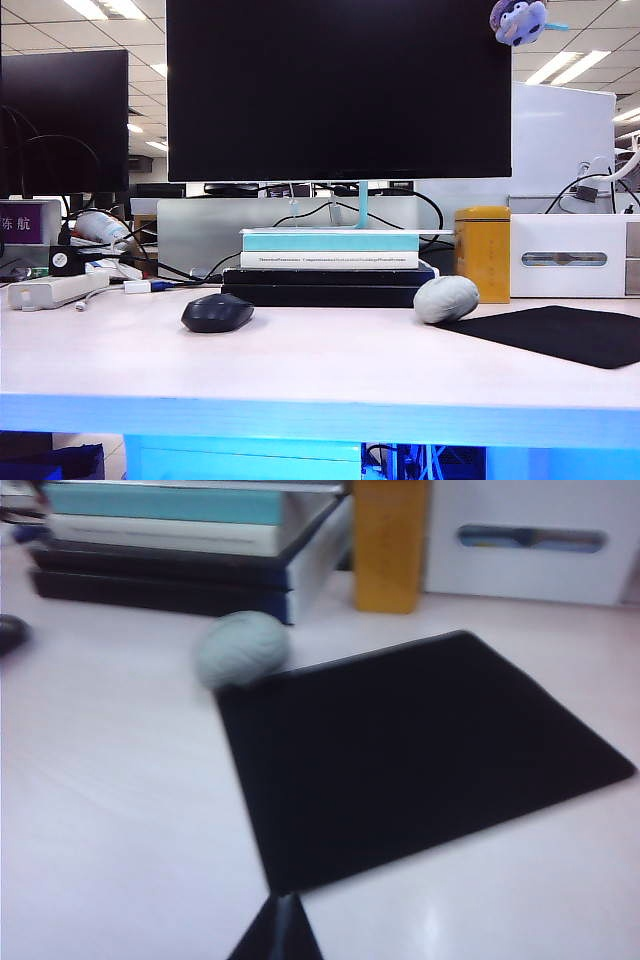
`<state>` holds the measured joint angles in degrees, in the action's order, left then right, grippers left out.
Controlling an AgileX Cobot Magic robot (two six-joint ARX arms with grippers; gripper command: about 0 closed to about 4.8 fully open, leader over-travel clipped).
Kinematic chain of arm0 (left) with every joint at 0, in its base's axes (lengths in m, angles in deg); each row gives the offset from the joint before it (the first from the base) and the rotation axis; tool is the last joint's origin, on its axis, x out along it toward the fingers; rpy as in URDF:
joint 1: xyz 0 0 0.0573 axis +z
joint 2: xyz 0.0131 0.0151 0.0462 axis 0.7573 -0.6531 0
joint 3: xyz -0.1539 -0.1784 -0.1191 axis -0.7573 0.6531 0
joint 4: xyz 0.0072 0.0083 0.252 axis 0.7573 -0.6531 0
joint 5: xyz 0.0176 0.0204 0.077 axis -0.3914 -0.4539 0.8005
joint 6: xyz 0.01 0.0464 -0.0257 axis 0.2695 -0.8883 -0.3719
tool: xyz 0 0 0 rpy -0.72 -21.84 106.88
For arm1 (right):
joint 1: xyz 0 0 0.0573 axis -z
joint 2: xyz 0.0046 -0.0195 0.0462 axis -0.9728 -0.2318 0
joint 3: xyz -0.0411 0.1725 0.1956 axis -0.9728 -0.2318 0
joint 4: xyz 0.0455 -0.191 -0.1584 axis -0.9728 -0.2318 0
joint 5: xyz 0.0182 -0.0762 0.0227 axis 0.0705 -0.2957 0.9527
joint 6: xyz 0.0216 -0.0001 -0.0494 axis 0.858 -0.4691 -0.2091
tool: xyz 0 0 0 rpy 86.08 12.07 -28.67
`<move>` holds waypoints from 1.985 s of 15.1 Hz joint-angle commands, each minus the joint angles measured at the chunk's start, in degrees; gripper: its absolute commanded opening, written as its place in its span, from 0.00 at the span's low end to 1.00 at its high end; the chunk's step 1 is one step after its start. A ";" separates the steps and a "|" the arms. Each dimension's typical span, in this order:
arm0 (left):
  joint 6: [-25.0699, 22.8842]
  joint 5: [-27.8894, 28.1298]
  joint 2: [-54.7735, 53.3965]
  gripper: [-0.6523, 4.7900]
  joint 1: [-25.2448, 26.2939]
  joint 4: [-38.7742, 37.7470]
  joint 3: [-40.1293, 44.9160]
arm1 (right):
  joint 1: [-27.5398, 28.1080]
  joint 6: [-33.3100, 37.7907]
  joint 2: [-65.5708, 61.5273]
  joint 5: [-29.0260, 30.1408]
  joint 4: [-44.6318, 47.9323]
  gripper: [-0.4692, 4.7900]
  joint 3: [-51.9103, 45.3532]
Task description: Place the black mouse on the black mouse pad.
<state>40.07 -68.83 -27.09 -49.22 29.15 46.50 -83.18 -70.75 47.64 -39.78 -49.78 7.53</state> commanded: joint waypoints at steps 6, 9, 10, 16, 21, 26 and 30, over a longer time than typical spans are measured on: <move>-2.19 -0.85 0.07 0.11 0.02 -1.01 0.09 | 0.04 -2.43 0.04 0.87 0.02 0.08 1.64; -2.19 -0.87 0.07 0.11 0.02 -0.96 0.09 | 0.04 -2.45 0.04 0.85 0.07 0.08 1.64; -2.21 -1.03 0.07 0.11 0.02 -0.92 0.09 | 0.04 -2.45 0.04 0.87 0.11 0.08 1.64; 1.42 -3.93 -0.22 0.11 0.02 -1.79 -2.01 | 0.04 0.79 0.04 0.81 2.25 0.08 4.83; 1.05 -4.98 -9.64 0.11 0.02 2.16 -8.07 | -0.07 3.80 -1.40 1.68 5.79 0.08 5.92; 0.55 -7.74 -38.05 0.11 -7.45 15.52 -17.66 | -0.15 2.34 -22.40 10.14 7.69 0.08 16.90; -0.39 -8.79 -51.91 0.11 -12.00 19.39 -23.71 | -2.71 0.20 -35.43 18.38 6.38 0.08 23.30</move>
<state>40.70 -77.01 -77.69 -60.84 47.47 23.83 -85.00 -69.35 13.23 -23.80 -43.47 29.80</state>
